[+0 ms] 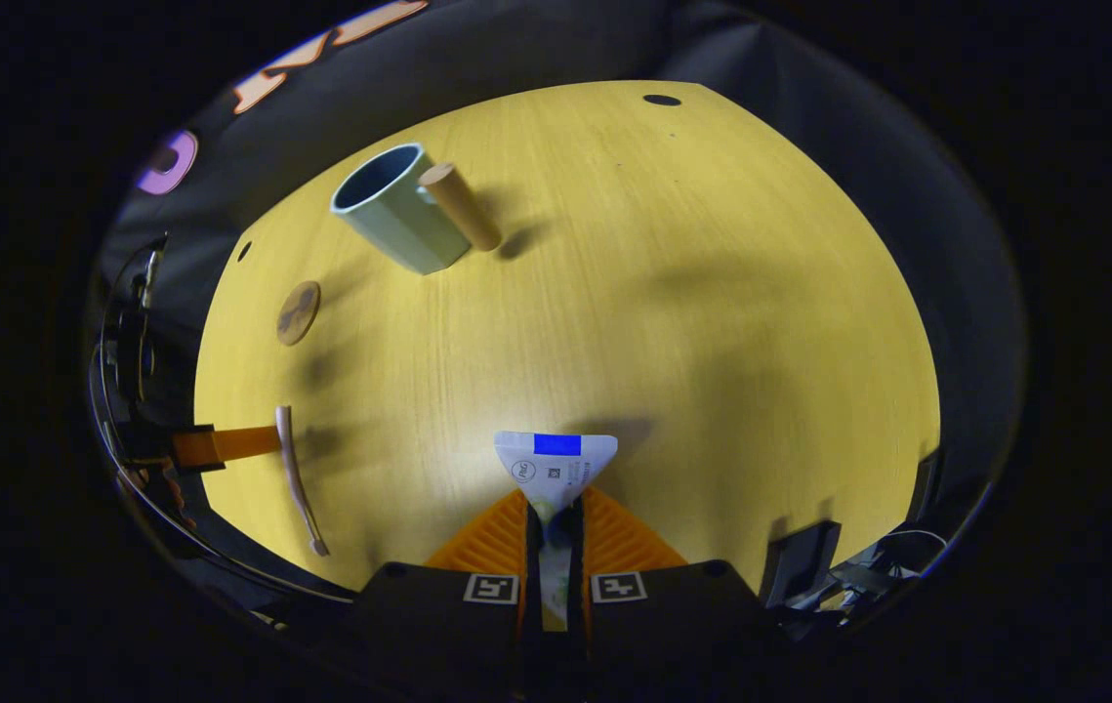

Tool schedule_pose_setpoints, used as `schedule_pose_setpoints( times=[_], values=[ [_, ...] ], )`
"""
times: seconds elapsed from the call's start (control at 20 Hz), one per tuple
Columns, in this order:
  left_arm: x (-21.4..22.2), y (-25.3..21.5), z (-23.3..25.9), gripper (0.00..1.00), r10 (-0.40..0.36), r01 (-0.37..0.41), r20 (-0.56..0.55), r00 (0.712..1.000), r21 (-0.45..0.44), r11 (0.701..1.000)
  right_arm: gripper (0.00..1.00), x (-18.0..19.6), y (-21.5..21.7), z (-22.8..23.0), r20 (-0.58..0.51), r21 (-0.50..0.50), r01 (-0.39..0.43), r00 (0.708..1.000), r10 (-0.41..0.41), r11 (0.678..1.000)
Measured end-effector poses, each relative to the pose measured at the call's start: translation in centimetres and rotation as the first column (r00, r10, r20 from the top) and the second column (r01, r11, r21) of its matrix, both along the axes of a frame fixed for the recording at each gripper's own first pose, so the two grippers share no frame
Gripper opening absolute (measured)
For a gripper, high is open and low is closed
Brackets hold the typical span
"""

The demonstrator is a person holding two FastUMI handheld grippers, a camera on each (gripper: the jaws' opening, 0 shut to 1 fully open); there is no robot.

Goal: Put the toothbrush and toothpaste on the desktop into the cup, then pick up the cup and place it on the coaster on the desktop.

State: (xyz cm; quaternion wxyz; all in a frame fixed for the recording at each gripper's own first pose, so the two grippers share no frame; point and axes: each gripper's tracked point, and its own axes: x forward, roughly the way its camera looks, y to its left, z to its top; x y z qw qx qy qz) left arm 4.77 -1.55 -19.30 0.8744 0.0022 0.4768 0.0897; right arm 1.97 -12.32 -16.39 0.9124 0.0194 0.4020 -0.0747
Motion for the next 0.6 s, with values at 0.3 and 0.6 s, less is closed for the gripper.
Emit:
schedule_pose_setpoints(
  times=[0.3, 0.6],
  values=[
    [0.5, 0.0, -0.6, 0.46, 0.004, -0.004, -0.025, 1.000, 0.022, 1.000, 0.12, 0.5, -1.2, 0.5, 0.009, 0.029, 0.019, 1.000, -0.019, 0.999],
    [0.5, 0.3, -1.3, 0.22, 0.031, -0.030, -0.044, 0.999, 0.026, 0.999, 0.13, 0.6, -2.1, 1.5, 0.038, 0.033, 0.029, 0.999, -0.030, 0.999]
  ],
)
